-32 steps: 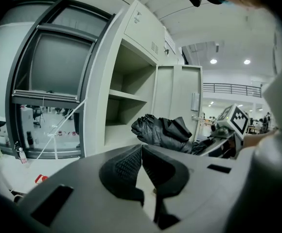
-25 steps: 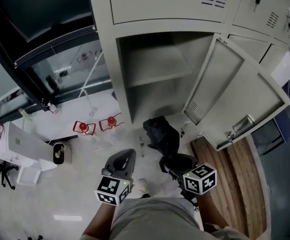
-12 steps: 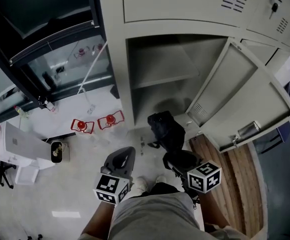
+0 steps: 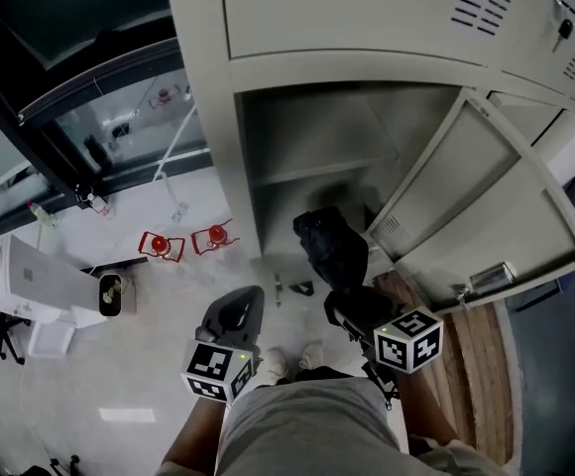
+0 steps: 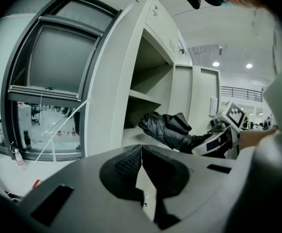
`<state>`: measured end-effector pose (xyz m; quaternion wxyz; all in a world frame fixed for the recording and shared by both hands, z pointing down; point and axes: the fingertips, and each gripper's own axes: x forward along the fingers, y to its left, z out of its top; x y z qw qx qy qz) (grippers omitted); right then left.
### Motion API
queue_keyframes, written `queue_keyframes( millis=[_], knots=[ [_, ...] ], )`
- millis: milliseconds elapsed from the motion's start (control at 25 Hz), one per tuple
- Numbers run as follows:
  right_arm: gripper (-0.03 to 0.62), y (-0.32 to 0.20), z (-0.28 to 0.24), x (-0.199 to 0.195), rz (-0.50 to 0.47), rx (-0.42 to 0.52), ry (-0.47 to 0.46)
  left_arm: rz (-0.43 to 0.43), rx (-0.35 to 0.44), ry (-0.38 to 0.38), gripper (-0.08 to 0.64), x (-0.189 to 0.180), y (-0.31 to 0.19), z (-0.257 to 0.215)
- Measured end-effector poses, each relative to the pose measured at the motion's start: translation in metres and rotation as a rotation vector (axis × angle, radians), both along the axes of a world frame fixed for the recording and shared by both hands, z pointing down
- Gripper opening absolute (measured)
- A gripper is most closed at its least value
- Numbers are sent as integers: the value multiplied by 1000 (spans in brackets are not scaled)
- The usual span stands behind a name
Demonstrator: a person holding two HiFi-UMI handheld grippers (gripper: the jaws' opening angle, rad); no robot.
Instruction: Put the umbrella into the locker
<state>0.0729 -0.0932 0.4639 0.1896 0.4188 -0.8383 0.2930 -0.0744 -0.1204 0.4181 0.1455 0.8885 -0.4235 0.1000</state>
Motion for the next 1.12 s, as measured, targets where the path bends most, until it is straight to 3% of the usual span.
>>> queue_keyframes(
  millis=[1120],
  knots=[
    [232,-100,3,5,-73,6,49,-41,-9,-23,17,-2,-45,5]
  ],
)
